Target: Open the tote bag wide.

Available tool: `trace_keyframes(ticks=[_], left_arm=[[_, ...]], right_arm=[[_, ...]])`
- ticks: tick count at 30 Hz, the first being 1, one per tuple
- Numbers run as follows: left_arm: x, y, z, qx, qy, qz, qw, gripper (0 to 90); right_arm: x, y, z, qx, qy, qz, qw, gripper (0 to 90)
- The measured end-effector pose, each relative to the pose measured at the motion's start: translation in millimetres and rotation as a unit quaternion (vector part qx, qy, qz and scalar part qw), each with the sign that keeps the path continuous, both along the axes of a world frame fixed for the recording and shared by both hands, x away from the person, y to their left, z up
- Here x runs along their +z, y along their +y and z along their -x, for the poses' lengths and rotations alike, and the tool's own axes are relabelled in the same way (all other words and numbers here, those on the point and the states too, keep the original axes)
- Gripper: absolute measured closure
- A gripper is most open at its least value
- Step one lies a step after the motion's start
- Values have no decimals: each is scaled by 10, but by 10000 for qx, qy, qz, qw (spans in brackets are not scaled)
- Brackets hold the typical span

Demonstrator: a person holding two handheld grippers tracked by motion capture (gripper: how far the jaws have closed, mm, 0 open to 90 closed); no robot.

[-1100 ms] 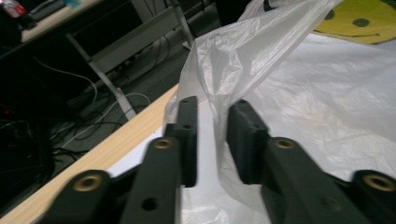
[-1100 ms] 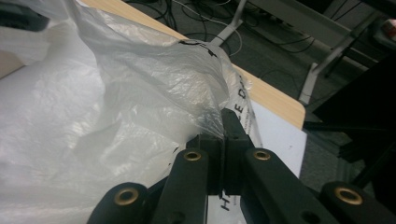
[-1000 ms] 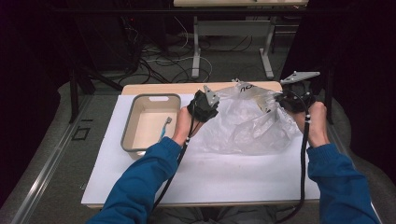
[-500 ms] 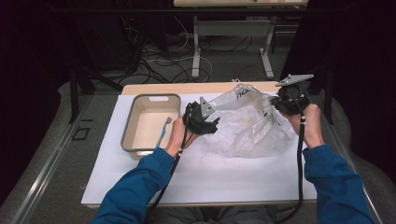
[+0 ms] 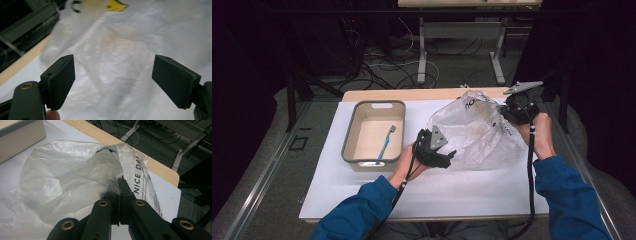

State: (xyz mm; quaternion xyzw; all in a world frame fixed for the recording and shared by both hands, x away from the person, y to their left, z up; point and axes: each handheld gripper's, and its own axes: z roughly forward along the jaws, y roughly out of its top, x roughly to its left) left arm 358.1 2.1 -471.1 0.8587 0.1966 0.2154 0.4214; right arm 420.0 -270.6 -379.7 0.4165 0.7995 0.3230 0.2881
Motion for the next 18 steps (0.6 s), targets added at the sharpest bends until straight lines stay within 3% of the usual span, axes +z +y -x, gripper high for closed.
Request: trace_keyframes(ticks=[4,8,10,14,18], left_arm=[[-96,-144,160,-509,286,72,9983,291],[-229,-271,218,-687,278,148,9971,513],[-286,-314,207,-778,357,56,9963,600],[-423,-411,151,-734,514,61,9960,786],[-501,-499,96,-676,538,126,9962,894]], right_arm=[[-4,14,2,-17,29,-16,10000,900],[-18,24,3,-18,30,-9,10000,900],[-28,28,3,-10,42,-3,10000,900],[-48,33,-5,-6,74,-36,10000,900],[-49,41,-13,-11,8,-72,10000,900]])
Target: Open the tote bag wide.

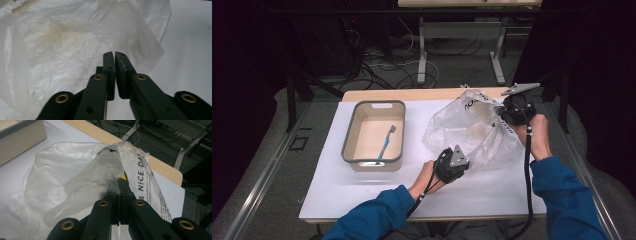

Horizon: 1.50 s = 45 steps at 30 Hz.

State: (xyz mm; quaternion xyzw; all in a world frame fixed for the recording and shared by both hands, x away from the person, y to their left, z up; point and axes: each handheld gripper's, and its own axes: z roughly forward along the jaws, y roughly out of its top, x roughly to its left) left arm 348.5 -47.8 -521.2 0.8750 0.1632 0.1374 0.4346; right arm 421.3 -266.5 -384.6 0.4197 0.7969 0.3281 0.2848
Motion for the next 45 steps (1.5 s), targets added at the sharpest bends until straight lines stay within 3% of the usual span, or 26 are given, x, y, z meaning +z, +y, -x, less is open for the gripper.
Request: trace_keyframes(ticks=[5,13,18,25,34,36,42,44,45], left_arm=[[-12,-9,-29,54,-10,6,10000,855],[175,275,7,172,-57,-85,9998,512],[269,496,26,314,-15,-192,9993,357],[310,750,-9,605,107,-264,9978,259],[281,963,-20,984,85,-291,9947,196],[288,1008,-26,961,195,-367,9945,184],[311,1102,-36,1054,246,-461,9931,161],[321,1129,-39,1176,161,-424,9920,158],[343,1153,-46,1132,246,-482,9921,156]], right_arm=[[2,8,3,15,11,-29,10000,900],[-27,-19,50,78,56,-67,9999,900],[-32,-16,68,106,63,-96,9999,900],[-26,-22,82,136,75,-159,9998,900],[-42,-33,86,175,55,-212,9996,900],[-51,-39,88,180,66,-256,9995,900],[-52,-51,114,159,39,-302,9994,900],[-52,-51,124,148,-4,-312,9994,900],[-47,-53,132,169,-1,-311,9994,900]])
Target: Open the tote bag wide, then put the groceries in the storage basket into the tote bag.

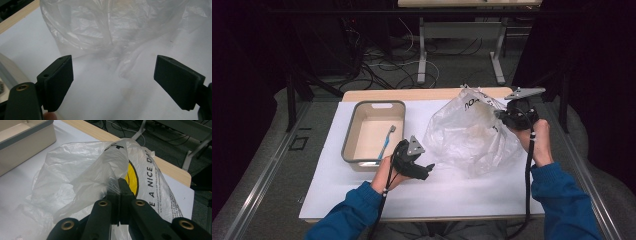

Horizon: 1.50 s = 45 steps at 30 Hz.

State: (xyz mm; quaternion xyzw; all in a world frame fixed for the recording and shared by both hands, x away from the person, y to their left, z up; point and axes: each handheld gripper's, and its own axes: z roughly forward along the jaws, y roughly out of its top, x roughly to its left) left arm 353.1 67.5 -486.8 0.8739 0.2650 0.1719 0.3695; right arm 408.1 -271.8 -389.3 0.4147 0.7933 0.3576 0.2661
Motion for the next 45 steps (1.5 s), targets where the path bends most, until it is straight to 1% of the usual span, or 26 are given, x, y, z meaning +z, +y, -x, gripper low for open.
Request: trace_keyframes(ticks=[1,4,6,8,9,11,12,13,14,16,17,18,19,21,22,24,25,26,28,29,32,34,37,42,44,45], left_arm=[[-4,9,-5,79,-60,46,9999,152],[22,66,-29,157,-27,8,9999,136],[47,108,-42,153,53,-16,9999,126],[53,136,-49,240,-14,-14,9997,117],[77,164,-51,223,90,-90,9997,114],[72,190,-62,313,-22,-53,9995,109],[74,203,-62,342,9,-39,9994,108],[89,221,-68,304,70,-90,9995,105],[82,231,-69,369,5,-67,9993,103],[88,249,-72,392,6,-71,9992,100],[106,269,-76,340,71,-113,9993,100],[92,271,-71,424,-18,-54,9991,100],[97,283,-67,433,45,-49,9990,99],[90,303,-70,472,-18,-60,9989,99],[99,319,-66,453,92,-86,9989,99],[94,340,-76,433,44,-96,9990,99],[87,341,-72,495,23,-63,9988,98],[90,352,-72,506,67,-56,9987,99],[104,378,-81,467,77,-135,9988,98],[98,379,-82,519,58,-71,9986,98],[103,399,-93,564,59,-36,9984,99],[116,423,-107,581,25,-69,9983,98],[125,443,-115,658,38,-5,9978,98],[148,508,-158,727,31,-24,9973,99],[142,535,-177,800,17,15,9968,98],[153,555,-183,811,76,-26,9967,98]], right_arm=[[-1,3,6,5,-20,-28,10000,900],[-2,1,25,21,-28,-48,10000,900],[-10,6,28,14,-30,-57,10000,900],[-13,-4,39,28,-18,-90,10000,900],[-17,-8,41,17,-36,-100,9999,900],[-25,-7,37,-7,-26,-111,9999,900],[-26,-8,35,25,-17,-99,9999,900],[-24,-6,37,31,-16,-110,9999,900],[-23,-4,38,32,-22,-99,9999,900],[-22,2,41,38,-11,-108,9999,900],[-23,4,40,32,-12,-110,9999,900],[-27,6,39,38,-21,-102,9999,900],[-28,9,41,45,-20,-115,9999,900],[-31,14,37,58,-44,-103,9999,900],[-28,17,40,65,-25,-90,9999,900],[-30,27,40,83,-15,-80,9999,900],[-34,35,37,88,-8,-83,9999,900],[-37,40,35,84,6,-72,9999,900],[-46,47,29,105,-2,-86,9999,900],[-48,48,28,97,-2,-76,9999,900],[-47,47,31,104,-3,-90,9999,900],[-46,44,30,111,-3,-96,9999,900],[-43,39,35,91,-8,-94,9999,900],[-27,23,47,96,-6,-135,9999,900],[-25,17,49,80,-24,-149,9999,900],[-25,15,49,78,-19,-161,9998,900]])
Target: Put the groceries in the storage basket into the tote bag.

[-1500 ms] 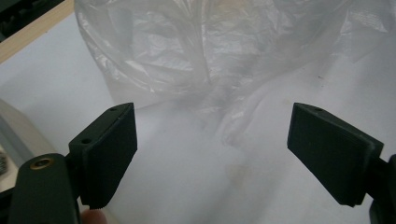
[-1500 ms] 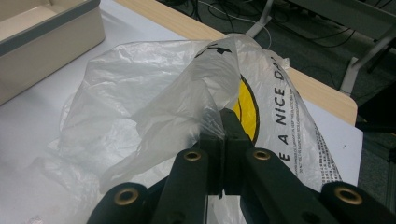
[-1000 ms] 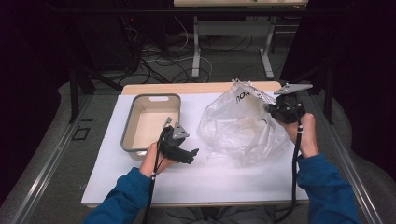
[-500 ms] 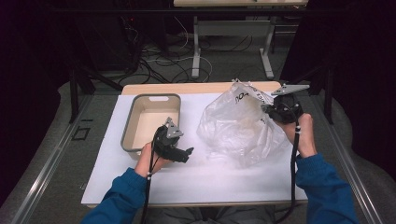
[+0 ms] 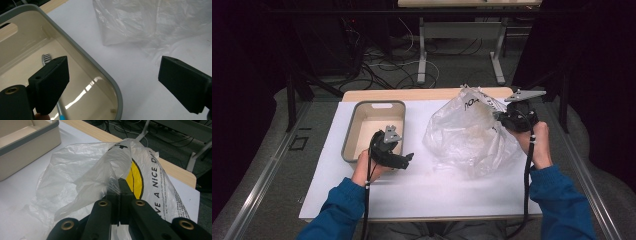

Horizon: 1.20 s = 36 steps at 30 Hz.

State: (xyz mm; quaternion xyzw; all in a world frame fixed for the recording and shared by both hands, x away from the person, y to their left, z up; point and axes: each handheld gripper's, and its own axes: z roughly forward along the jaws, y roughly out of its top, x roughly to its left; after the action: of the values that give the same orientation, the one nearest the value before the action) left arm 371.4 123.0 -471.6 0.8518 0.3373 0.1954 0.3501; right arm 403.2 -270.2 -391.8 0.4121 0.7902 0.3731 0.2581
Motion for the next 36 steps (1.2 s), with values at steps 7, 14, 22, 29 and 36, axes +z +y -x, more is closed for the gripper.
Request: trace_keyframes(ticks=[7,14,22,29,36], left_arm=[[20,82,-59,239,-50,79,9997,99],[33,177,-168,406,26,4,9992,99],[27,268,-258,630,74,42,9980,99],[34,333,-363,813,98,-3,9966,100],[25,385,-467,979,188,-66,9950,91]], right_arm=[[-1,1,-7,15,-37,14,10000,900],[3,6,7,-8,-18,12,10000,900],[2,8,6,-11,-33,27,10000,900],[-6,20,-3,-15,-24,49,10000,900],[-7,27,-5,-10,9,45,10000,900]])
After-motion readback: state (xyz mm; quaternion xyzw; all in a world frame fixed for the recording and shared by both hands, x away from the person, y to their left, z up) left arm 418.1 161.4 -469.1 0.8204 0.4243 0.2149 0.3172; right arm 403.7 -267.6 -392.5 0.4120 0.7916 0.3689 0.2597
